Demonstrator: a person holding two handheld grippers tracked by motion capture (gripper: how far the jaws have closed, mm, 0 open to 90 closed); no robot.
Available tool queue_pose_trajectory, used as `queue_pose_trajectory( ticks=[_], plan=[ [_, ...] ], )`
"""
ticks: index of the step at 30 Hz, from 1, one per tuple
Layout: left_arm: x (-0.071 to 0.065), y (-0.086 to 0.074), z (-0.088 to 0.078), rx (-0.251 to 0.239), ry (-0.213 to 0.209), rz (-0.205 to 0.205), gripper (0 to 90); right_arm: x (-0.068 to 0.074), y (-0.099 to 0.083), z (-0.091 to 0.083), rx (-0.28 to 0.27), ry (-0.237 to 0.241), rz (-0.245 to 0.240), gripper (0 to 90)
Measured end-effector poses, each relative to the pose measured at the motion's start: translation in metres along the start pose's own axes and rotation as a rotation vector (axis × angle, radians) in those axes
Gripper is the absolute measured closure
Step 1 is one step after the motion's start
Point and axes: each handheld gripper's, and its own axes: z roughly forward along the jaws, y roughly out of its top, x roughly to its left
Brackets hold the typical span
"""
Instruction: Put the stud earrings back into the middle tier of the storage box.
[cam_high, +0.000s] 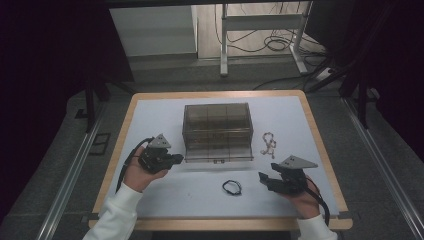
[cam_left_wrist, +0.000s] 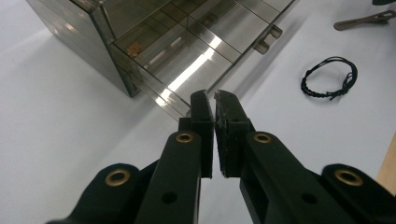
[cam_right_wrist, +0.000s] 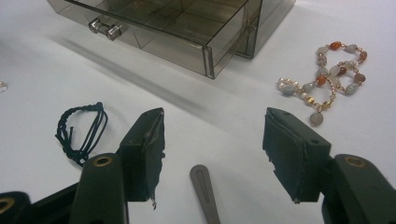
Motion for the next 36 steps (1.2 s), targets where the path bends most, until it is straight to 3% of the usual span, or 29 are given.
queue_pose_trajectory(
  ticks=[18, 36],
  plan=[
    [0.006, 0.021, 0.008, 0.001, 0.003, 0.006, 86.4, 0.000, 0.000, 0.001, 0.004, 0.000, 0.000, 38.9],
    [0.021, 0.028, 0.035, 0.019, 0.000, -0.038, 86.4, 0.000, -0.001, 0.002, 0.008, -0.001, -0.001, 38.8]
  ],
)
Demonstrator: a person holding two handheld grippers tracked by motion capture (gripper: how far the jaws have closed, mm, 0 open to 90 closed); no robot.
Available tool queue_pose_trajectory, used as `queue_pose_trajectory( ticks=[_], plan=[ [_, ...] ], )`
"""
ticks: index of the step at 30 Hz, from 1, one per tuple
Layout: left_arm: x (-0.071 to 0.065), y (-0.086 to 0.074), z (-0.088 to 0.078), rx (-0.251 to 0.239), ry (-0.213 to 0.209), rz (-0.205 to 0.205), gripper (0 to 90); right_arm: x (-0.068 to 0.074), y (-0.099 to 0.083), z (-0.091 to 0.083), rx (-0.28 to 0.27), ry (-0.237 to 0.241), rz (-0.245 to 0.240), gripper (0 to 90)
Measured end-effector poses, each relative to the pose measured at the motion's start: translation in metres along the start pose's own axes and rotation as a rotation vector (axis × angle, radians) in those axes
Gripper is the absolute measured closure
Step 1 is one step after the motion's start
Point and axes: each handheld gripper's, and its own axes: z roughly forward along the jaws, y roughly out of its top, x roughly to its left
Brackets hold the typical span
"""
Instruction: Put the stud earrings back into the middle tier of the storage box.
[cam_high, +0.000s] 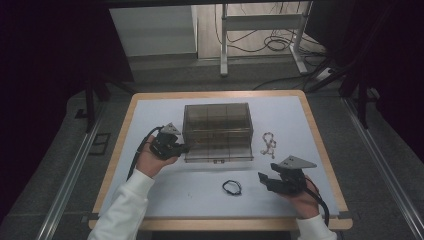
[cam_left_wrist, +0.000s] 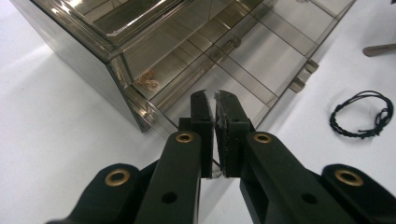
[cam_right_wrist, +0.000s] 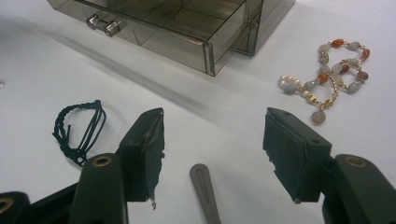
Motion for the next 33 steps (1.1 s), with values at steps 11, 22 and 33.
queue_pose_trajectory(
  ticks=[11, 22, 33],
  plan=[
    [0.003, 0.003, 0.011, 0.005, 0.006, -0.014, 86.2, 0.000, 0.000, 0.000, 0.000, -0.001, -0.002, 38.5],
    [0.004, 0.004, 0.017, 0.009, 0.009, -0.025, 86.0, 0.000, 0.000, 0.000, 0.002, -0.002, -0.002, 38.3],
    [0.002, 0.005, 0.008, -0.036, 0.014, -0.021, 69.9, -0.001, -0.001, 0.000, 0.001, -0.004, -0.002, 38.3]
  ],
)
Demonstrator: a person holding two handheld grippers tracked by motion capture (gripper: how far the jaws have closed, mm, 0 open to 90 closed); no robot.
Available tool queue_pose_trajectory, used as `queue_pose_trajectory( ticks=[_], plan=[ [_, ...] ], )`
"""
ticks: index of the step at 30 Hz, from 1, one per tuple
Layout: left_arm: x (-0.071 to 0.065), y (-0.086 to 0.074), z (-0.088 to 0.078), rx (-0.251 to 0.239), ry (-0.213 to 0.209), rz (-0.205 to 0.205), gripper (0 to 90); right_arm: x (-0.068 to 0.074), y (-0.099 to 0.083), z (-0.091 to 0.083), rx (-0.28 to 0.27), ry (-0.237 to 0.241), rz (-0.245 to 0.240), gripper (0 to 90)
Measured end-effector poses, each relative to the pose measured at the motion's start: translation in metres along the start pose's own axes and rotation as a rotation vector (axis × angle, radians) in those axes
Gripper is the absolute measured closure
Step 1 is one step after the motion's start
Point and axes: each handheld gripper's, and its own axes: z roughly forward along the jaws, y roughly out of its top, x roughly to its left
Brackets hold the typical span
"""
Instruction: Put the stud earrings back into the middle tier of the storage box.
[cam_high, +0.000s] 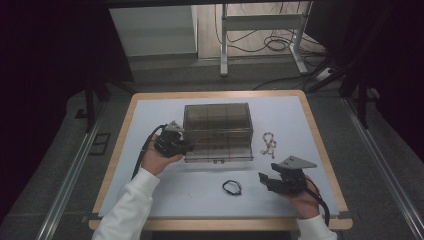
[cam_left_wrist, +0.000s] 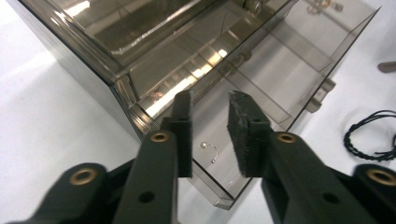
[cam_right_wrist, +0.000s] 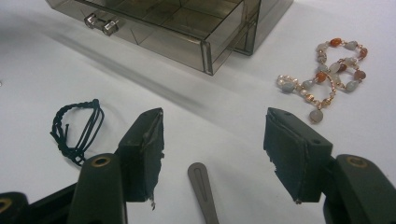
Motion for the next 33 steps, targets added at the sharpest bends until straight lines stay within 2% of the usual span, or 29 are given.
queue_pose_trajectory(
  ticks=[3, 7, 11, 19, 33],
  plan=[
    [-0.002, 0.000, -0.007, -0.015, -0.009, 0.007, 63.5, 0.000, 0.000, 0.000, 0.001, 0.000, -0.001, 38.3],
    [-0.006, -0.002, -0.015, -0.022, 0.004, 0.012, 53.3, 0.000, 0.000, 0.000, 0.003, 0.000, -0.001, 38.3],
    [-0.011, -0.006, -0.023, -0.041, 0.002, 0.025, 49.6, 0.000, 0.000, 0.000, 0.003, -0.002, 0.002, 38.3],
    [-0.014, -0.020, -0.035, -0.063, -0.005, 0.020, 45.7, -0.001, 0.000, -0.001, 0.000, -0.003, 0.004, 38.3],
    [-0.019, -0.051, -0.042, -0.079, -0.010, 0.000, 43.9, -0.001, 0.000, -0.001, -0.001, -0.006, 0.005, 38.1]
  ],
)
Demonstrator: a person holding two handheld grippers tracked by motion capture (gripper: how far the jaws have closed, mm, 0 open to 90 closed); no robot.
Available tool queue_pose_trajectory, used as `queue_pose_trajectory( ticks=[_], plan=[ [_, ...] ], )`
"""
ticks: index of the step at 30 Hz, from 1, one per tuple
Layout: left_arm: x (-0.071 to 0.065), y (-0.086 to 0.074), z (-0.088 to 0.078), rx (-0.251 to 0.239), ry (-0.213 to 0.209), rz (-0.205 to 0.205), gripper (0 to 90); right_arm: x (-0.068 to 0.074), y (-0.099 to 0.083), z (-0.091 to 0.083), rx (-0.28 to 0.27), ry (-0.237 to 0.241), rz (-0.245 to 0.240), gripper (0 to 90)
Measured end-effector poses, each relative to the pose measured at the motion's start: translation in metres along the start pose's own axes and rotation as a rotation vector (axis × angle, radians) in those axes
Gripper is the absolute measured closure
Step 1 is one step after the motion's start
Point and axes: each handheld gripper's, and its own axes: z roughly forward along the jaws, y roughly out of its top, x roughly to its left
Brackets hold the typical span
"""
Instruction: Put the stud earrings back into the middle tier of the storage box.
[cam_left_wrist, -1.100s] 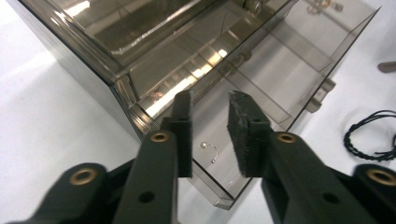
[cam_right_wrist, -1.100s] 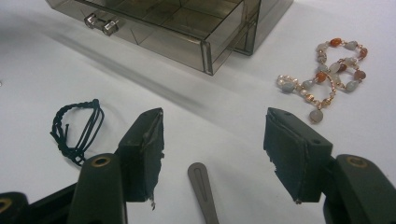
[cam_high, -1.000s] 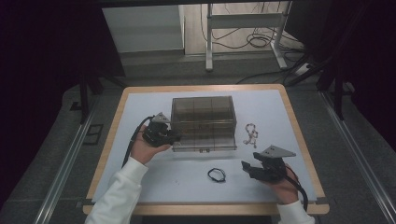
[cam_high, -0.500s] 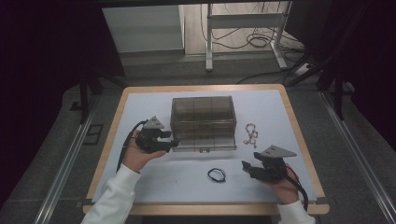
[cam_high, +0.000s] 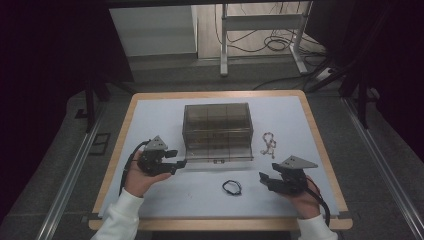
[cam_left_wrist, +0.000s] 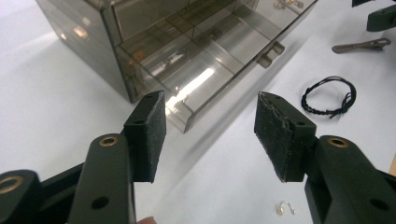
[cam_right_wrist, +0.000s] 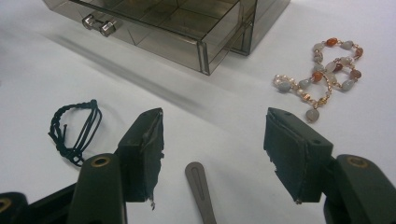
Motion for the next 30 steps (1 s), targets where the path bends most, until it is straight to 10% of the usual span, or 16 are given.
queue_pose_trajectory(
  ticks=[30],
  plan=[
    [-0.013, -0.038, -0.003, 0.049, -0.020, 0.021, 44.8, -0.001, -0.001, 0.000, 0.002, -0.008, 0.004, 37.7]
  ],
)
